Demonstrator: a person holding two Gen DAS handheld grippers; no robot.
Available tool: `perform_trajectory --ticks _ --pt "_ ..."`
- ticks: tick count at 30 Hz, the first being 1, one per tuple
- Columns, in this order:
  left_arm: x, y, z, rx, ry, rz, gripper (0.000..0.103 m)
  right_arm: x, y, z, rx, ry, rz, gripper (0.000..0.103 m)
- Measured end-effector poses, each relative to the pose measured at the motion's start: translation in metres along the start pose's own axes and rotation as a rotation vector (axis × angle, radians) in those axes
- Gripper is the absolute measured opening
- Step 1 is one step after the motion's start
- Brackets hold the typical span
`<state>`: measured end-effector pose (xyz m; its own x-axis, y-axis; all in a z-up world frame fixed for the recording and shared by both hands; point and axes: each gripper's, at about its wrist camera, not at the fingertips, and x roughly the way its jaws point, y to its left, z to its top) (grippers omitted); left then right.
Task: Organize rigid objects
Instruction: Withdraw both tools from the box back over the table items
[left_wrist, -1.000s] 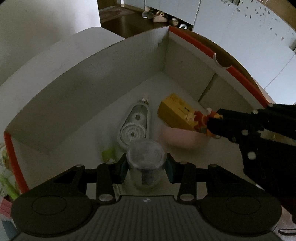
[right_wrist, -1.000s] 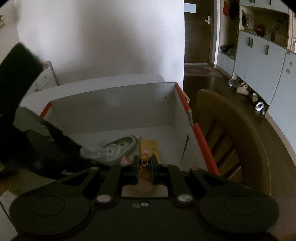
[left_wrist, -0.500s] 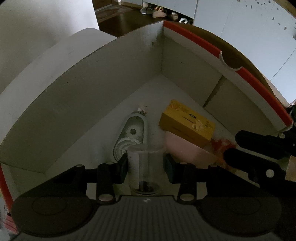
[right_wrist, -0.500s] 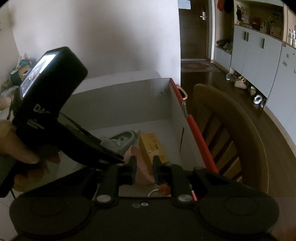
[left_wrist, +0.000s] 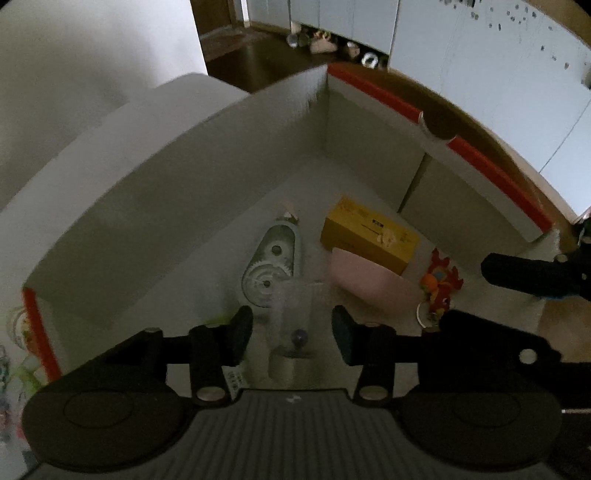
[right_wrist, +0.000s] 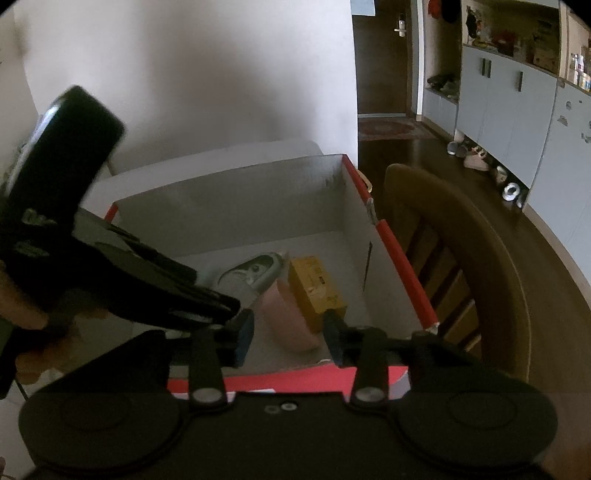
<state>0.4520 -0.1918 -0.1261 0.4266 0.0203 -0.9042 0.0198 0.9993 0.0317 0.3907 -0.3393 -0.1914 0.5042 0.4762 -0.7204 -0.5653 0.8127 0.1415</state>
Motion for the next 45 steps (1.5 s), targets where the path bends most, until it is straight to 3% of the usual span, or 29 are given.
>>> perform_trajectory --ticks 14,23,25,31,40,45 --pt "-0.055 0.029 -0.031 -0.078 -0.122 -0.026 0.05 -0.019 0.029 -0.002 -0.008 -0.01 -0.01 0.056" --pt "-0.091 0.047 -0.058 -0.109 -0.195 -0.061 0.061 -0.033 0.055 -0.003 -0.017 -0.034 -0.021 0.064" --pt "-0.098 0.052 -0.065 -0.111 -0.217 -0.07 0.068 -0.037 0.061 -0.004 -0.012 -0.039 -0.023 0.07" --pt "-0.121 0.072 -0.086 -0.132 -0.261 -0.096 0.074 -0.045 0.087 -0.007 -0.011 -0.059 -0.029 0.082" --pt "-0.149 0.111 -0.124 -0.171 -0.314 -0.092 0.08 -0.058 0.132 -0.011 -0.026 -0.108 -0.03 0.1" --pt "-0.162 0.134 -0.145 -0.18 -0.345 -0.076 0.08 -0.059 0.159 -0.012 -0.037 -0.124 -0.026 0.102"
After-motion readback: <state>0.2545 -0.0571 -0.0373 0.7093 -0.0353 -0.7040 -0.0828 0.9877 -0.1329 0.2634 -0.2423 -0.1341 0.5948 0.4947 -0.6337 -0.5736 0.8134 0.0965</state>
